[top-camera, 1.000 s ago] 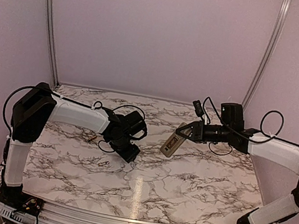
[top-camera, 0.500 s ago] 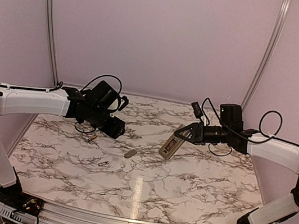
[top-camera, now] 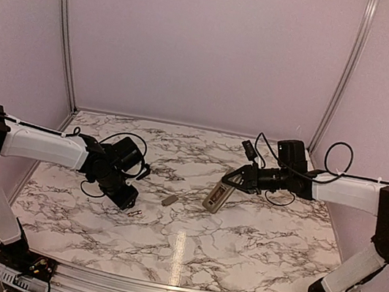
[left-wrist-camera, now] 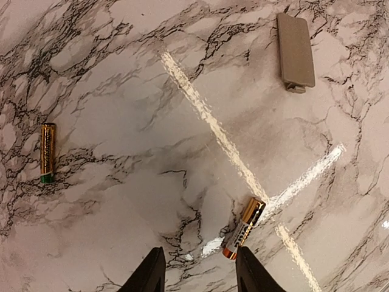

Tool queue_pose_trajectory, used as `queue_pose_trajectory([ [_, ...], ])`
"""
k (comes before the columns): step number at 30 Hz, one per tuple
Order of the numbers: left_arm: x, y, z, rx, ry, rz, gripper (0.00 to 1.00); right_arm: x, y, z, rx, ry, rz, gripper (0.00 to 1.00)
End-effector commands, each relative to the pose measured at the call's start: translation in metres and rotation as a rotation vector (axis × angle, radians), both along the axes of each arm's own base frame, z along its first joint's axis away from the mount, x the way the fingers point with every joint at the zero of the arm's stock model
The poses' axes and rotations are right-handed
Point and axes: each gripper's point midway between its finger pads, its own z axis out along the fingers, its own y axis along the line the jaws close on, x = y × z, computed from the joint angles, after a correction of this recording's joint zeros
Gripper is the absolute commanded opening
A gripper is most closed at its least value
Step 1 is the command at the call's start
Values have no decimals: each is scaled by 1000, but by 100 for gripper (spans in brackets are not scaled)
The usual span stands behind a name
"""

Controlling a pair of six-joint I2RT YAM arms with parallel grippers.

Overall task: Load the batteries into the remote control
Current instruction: Place the battery cover at the center of the board, then pick up the battery from the center of the board.

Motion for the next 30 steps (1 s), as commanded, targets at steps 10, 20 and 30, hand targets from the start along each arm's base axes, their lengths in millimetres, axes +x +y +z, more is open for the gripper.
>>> queue_pose_trajectory([
  [10, -4, -11, -9, -7, 10, -100, 37, -2, 12, -3, 47, 39, 41, 0],
  [20, -11, -19, -20, 43, 39, -138, 36, -1, 13, -4, 48, 43, 45, 0],
  [30, -11, -25, -36, 144, 57, -132, 19, 0, 13, -3, 46, 39, 46, 0],
])
